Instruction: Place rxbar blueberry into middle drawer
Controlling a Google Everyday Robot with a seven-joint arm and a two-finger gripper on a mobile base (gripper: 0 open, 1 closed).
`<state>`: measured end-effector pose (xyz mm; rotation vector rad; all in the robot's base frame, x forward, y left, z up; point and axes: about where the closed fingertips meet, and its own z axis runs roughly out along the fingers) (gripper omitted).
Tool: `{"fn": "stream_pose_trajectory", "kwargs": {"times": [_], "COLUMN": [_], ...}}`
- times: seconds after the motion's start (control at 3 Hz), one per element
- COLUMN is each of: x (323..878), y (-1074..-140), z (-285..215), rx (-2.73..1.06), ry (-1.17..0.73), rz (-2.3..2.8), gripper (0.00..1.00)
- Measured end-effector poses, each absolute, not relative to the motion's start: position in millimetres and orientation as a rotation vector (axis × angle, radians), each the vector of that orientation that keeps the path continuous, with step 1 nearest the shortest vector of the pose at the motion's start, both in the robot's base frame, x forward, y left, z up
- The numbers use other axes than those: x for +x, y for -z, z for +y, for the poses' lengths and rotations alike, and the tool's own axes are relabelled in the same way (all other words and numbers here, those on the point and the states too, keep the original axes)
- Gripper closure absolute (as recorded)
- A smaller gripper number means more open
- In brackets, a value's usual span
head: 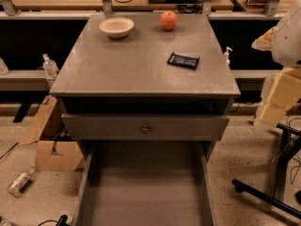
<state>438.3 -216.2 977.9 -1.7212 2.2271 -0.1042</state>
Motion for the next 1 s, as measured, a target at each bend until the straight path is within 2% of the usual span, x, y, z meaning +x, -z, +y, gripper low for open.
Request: {"fn": "stream_pose_trajectory", "kwargs": {"times": [0.67,1.0], "x": [448,477], "y": [-979,-978], "z": [-222,-242], "rx": [-1.664,-1.480], "ry": [0.101,0.089], "rz": [2.218,2.202], "gripper": [0.00,0.00]}}
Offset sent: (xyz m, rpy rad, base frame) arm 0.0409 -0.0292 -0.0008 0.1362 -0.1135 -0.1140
